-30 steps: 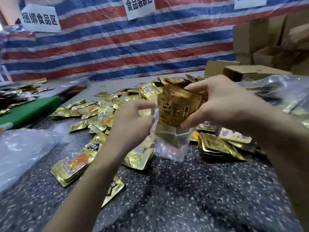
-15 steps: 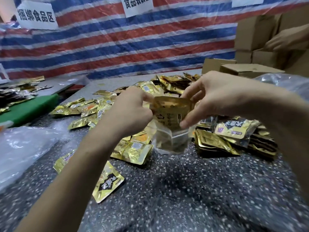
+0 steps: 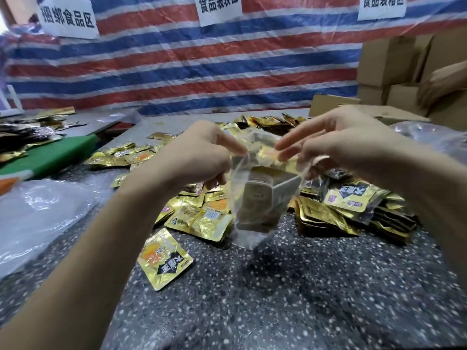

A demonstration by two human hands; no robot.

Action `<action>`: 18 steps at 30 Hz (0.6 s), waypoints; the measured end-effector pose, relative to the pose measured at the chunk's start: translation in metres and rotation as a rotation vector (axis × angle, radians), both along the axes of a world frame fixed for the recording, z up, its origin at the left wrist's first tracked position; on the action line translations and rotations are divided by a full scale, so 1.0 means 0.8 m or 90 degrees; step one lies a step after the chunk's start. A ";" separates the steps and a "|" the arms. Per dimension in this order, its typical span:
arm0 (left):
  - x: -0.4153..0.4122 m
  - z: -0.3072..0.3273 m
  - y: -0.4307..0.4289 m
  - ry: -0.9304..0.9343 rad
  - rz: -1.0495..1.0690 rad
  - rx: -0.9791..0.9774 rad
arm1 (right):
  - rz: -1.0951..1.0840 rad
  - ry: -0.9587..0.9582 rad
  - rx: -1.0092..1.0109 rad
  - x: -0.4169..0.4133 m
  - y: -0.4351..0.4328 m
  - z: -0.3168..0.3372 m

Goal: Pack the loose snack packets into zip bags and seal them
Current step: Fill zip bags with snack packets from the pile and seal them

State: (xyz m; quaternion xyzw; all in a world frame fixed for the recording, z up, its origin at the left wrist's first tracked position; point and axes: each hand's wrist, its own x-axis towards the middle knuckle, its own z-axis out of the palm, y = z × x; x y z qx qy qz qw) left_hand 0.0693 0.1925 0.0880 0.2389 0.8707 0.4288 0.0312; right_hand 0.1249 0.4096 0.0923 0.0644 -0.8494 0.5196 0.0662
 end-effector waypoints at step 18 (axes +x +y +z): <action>0.010 0.025 0.005 0.067 0.007 0.310 | -0.042 0.249 -0.103 -0.022 -0.007 -0.016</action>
